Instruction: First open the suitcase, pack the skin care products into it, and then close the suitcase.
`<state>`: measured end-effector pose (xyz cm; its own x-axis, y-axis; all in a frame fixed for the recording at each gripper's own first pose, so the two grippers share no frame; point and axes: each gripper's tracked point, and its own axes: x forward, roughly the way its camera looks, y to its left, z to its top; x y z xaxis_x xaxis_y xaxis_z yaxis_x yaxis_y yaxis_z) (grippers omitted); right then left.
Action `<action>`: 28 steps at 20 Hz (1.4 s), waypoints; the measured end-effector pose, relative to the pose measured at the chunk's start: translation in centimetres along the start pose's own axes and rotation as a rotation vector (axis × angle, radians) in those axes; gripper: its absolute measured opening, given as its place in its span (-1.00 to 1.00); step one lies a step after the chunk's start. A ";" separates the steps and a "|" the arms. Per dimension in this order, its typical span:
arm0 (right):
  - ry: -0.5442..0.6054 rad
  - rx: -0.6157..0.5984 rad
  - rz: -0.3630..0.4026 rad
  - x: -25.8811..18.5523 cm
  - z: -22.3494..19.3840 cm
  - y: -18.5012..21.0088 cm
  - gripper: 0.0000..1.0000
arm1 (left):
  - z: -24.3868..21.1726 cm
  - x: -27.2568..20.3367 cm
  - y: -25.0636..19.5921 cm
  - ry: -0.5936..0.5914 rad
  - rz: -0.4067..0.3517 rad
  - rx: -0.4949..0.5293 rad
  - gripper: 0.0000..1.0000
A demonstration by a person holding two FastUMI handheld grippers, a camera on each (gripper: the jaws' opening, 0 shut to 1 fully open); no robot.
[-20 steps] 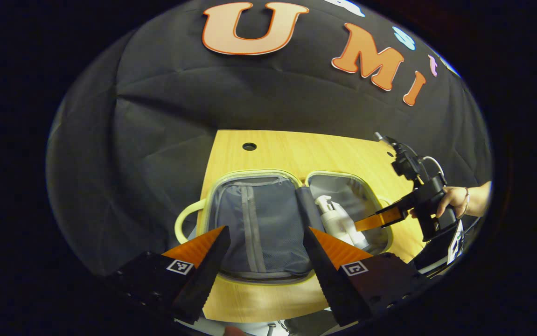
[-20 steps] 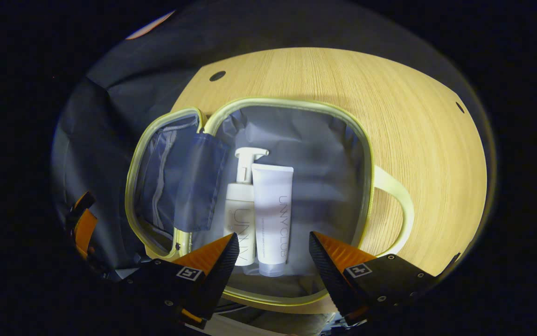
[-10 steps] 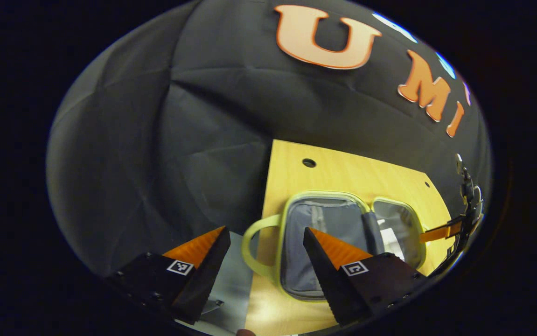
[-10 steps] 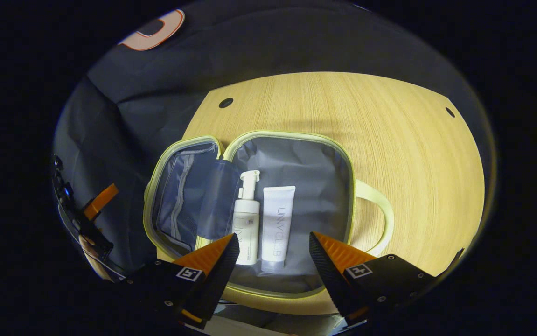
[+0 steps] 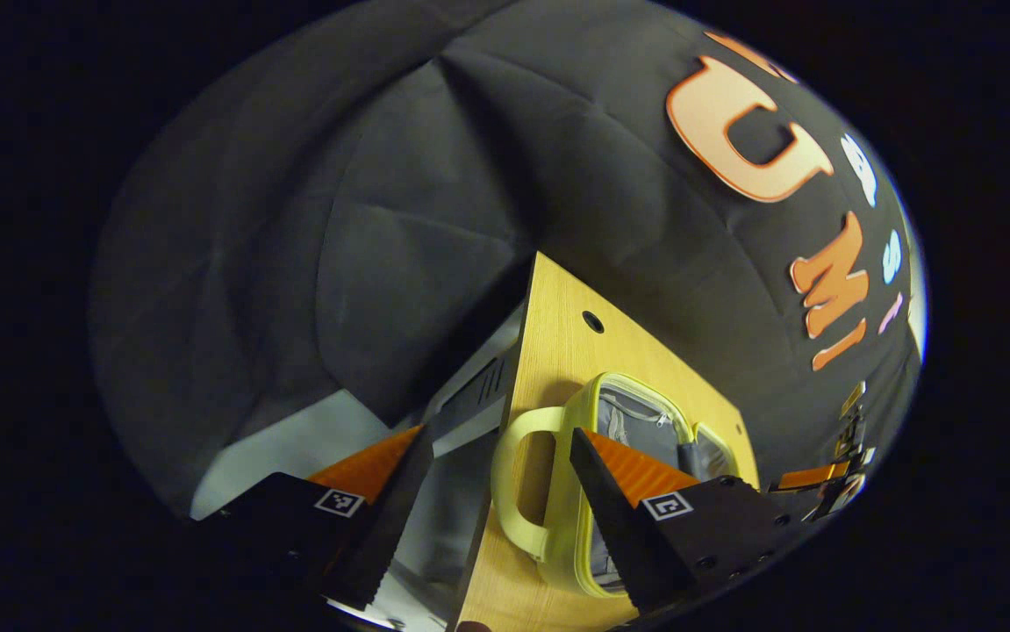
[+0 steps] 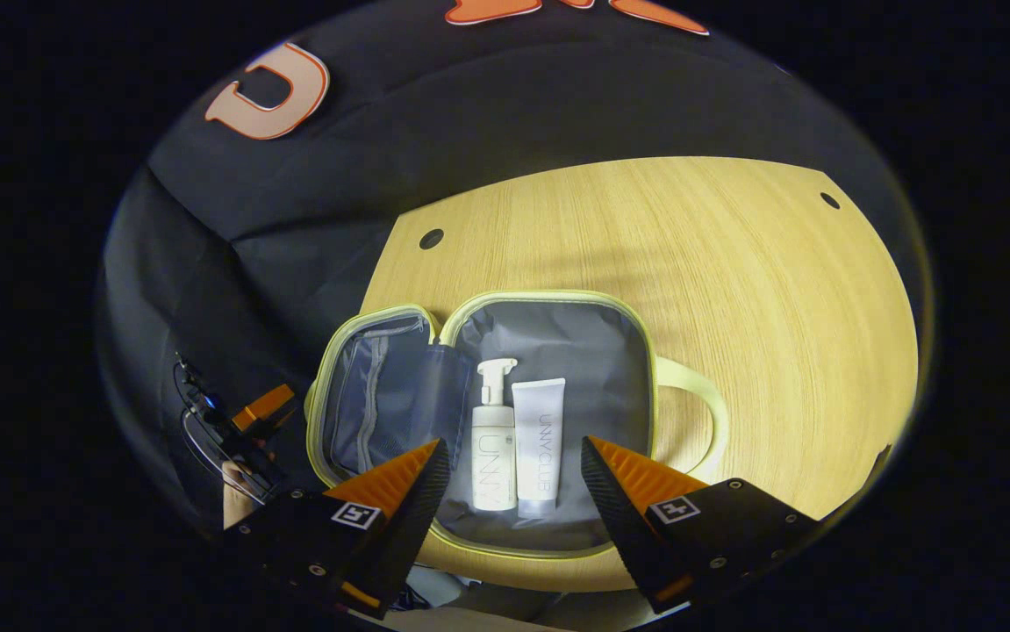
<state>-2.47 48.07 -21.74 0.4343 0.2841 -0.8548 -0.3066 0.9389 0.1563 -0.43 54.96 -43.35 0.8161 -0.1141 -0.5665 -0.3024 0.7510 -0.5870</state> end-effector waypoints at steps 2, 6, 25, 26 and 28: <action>0.006 0.021 -0.013 -0.3 -0.2 -0.3 0.92 | -1.2 0.7 0.2 0.028 -0.035 -0.046 0.97; 0.006 0.046 -0.044 -0.8 -0.5 -1.3 0.92 | -2.6 2.3 1.0 0.070 -0.058 -0.050 0.96; -0.092 0.051 0.007 -2.6 2.1 -1.2 0.92 | 0.8 -1.4 -8.1 0.047 -0.100 0.152 -0.86; -0.109 0.046 0.020 -3.1 2.7 -1.1 0.92 | 1.6 -2.3 -9.6 0.036 -0.111 0.167 -0.86; -0.149 0.033 0.039 -4.0 4.0 -1.0 0.91 | 2.4 -3.7 -13.0 0.029 -0.129 0.216 -0.86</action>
<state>-0.50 46.73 -16.50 0.5442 0.3444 -0.7650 -0.2993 0.9315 0.2064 1.65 47.19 -32.29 0.8259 -0.2343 -0.5129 -0.0819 0.8501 -0.5203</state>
